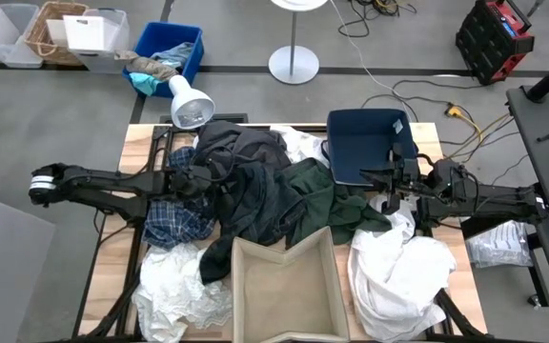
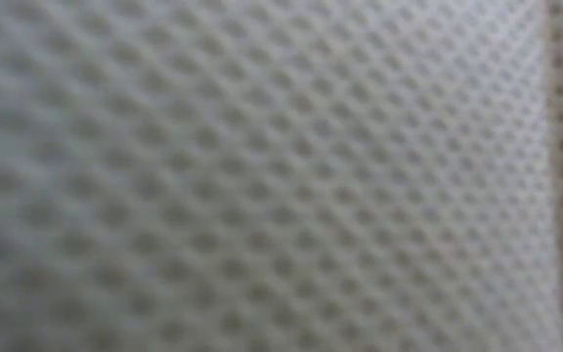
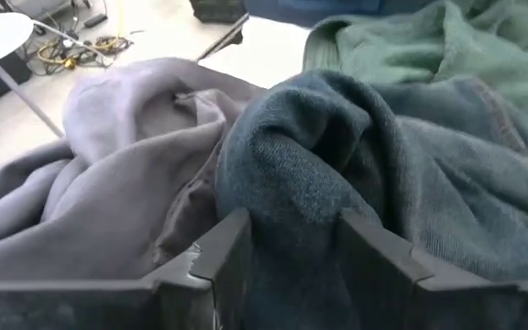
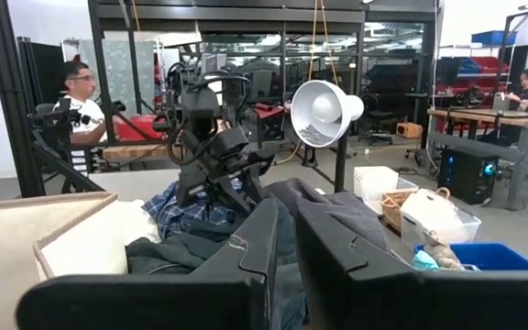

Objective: Sort clothes
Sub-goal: Put the dark blue pants into the brown laundry organizer

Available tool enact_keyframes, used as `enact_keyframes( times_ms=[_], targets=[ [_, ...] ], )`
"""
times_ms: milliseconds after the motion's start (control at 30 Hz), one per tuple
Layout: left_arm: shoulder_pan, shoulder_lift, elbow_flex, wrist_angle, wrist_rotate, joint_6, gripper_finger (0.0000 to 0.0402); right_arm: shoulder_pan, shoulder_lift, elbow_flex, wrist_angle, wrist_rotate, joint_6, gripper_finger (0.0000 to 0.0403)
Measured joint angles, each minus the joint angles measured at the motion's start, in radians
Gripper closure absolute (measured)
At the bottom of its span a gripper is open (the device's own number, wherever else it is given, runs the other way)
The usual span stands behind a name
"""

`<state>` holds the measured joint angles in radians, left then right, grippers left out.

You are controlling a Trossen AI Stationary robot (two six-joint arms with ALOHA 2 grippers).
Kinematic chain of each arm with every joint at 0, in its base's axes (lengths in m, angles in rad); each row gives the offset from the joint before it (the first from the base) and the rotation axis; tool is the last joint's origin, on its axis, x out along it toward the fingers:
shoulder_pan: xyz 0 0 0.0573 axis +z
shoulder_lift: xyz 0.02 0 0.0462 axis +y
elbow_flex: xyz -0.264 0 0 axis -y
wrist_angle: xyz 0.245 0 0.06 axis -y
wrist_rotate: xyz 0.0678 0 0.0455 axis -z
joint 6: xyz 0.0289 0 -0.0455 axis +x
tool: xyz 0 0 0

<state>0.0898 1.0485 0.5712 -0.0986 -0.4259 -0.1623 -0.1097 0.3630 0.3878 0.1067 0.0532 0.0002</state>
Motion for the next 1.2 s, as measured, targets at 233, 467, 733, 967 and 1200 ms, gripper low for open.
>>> enact_keyframes(
  times_ms=[233, 467, 733, 967, 1200],
  targets=[
    [0.001, 0.000, -0.026, 0.055, 0.001, -0.005, 0.0264, 0.000, 0.000, 0.000, -0.004, 0.000, -0.001, 0.0369],
    [0.009, 0.069, -0.027, 0.102, -0.009, -0.015, 0.0289, 0.000, 0.000, -0.001, -0.023, 0.000, -0.001, 0.0369],
    [0.010, 0.199, -0.027, 0.233, -0.021, 0.069, 0.0373, 0.000, 0.000, -0.001, -0.025, 0.000, -0.001, 0.0369],
    [0.006, 0.215, -0.027, 0.253, -0.046, 0.122, 0.0397, 0.000, 0.000, -0.001, -0.029, 0.000, -0.001, 0.0369],
    [0.000, 0.119, -0.013, 0.239, -0.041, 0.174, 0.0399, 0.000, 0.001, -0.001, -0.028, 0.000, 0.039, 0.0369]
  ],
)
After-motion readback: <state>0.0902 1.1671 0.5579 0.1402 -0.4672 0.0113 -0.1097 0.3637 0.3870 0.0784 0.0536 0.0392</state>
